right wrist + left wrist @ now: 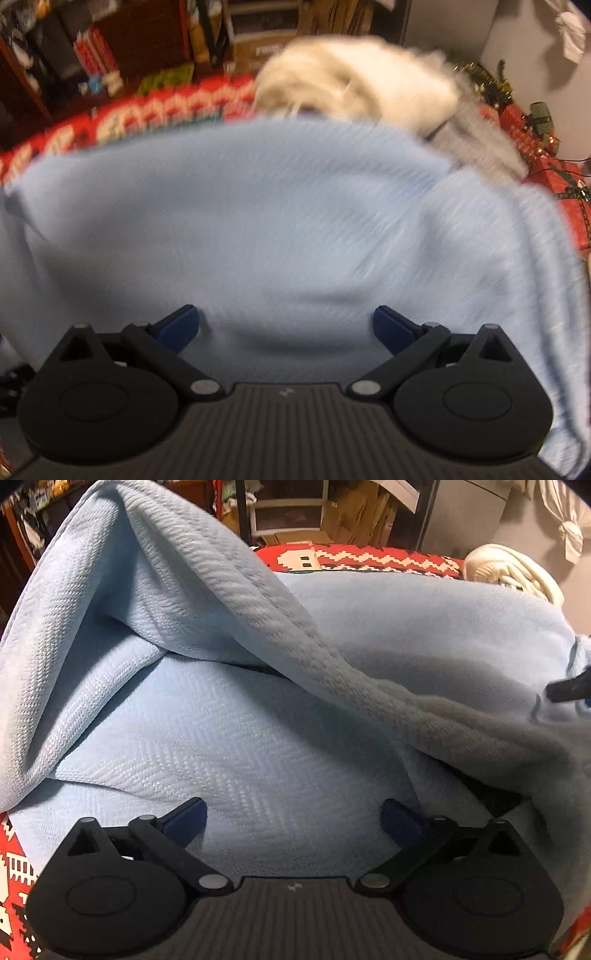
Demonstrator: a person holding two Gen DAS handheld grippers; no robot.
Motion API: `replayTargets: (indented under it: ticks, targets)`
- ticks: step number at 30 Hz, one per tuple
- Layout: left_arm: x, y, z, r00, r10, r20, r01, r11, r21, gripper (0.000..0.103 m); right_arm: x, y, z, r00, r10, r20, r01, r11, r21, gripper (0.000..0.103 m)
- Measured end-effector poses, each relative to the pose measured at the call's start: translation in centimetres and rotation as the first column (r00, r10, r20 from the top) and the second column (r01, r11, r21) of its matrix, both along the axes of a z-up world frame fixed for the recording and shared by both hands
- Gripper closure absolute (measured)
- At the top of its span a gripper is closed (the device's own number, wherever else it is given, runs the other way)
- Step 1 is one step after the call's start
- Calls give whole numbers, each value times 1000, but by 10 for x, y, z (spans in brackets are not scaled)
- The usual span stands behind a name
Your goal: Fold clothes
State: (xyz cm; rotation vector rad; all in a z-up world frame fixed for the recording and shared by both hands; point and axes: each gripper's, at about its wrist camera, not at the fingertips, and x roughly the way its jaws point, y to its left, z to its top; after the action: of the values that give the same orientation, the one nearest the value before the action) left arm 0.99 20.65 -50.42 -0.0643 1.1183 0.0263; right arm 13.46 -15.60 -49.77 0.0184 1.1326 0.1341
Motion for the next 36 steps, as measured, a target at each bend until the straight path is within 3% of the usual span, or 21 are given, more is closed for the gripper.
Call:
replayTargets:
  ticks: [3,7,10,13,17,23,31,32,34,36]
  targets:
    - [2,13,9,999,33,-19,-34,998,-55,24,4,-26,33,996,-49,69,49,999,15,3]
    - [1,22,25,998,57,-12,-58,994,-89,27,20,-70,72,979,-117,164,123,992,-29,4]
    - [-1,24,39,999,52,9,-51,995,-91,27,32,-112,84,963,-191,190,206,977,-60,9]
    - [2,23,50,998,52,24,-50,996,-77,27,51,-155,74,955,-263,134,271,961,-45,17]
    - [8,19,60,998,47,37,-44,997,-66,27,73,-184,29,956,-294,23,294,956,-18,26]
    - [10,9,68,999,20,28,-18,999,-48,27,64,-197,-18,942,-333,-48,336,937,94,26]
    - [16,-9,69,1000,3,17,-2,999,-41,26,65,-173,-36,987,-162,18,161,986,32,28]
    - [16,-10,69,1000,4,15,-3,999,-41,26,67,-169,-35,991,-131,31,130,991,12,43]
    - [16,-12,69,1000,10,16,-9,999,-41,26,70,-160,-30,997,-74,37,75,997,-17,49]
    - [17,-15,69,1000,13,17,-12,999,-42,26,66,-153,-22,998,-33,57,36,998,-45,61]
